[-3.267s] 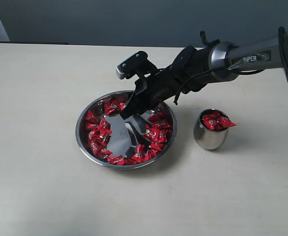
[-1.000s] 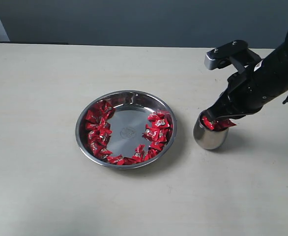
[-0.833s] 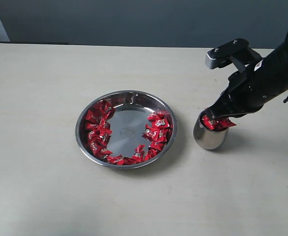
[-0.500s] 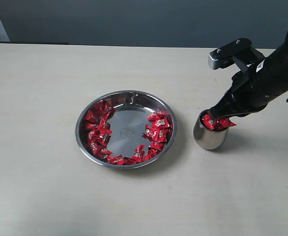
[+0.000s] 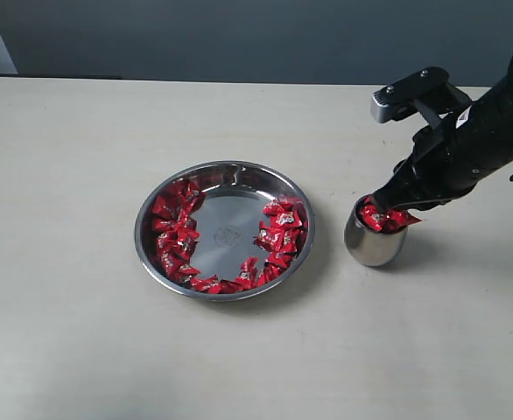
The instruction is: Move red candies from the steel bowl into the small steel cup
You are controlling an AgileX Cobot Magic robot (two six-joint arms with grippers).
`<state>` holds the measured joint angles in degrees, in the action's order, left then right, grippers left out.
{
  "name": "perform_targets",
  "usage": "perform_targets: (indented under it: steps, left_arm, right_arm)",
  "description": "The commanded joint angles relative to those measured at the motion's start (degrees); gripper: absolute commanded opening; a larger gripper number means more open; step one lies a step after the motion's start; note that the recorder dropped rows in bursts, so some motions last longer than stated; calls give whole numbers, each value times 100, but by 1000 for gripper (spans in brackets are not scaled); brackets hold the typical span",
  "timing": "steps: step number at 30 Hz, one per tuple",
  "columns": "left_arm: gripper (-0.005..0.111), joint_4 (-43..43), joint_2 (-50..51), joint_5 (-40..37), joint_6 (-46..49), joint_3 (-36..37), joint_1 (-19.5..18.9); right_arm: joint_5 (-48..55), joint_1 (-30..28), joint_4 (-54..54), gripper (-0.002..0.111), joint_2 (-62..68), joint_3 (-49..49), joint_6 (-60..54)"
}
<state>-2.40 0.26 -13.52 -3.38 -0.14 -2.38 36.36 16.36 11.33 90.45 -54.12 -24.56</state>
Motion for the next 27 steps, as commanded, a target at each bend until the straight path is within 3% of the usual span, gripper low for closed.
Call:
perform_targets:
  steps: [1,6,9,18,27]
  left_arm:
    - [0,-6,-26,23,-13,14,35]
    - [0,-6,-26,23,-13,14,35]
    - [0,-6,-26,23,-13,14,35]
    - [0,-6,-26,23,-13,14,35]
    - [0,-6,-26,23,-13,14,35]
  right_arm:
    - [-344,-33,151,26,-58,18,21]
    - [-879,-33,1046,22,-661,18,9]
    - [-907,-33,1069,0,-1176,18,-51]
    - [-863,-33,1302,0,-2422,18,-26]
    - [-873,-33,1312,0,-2683,18,-145]
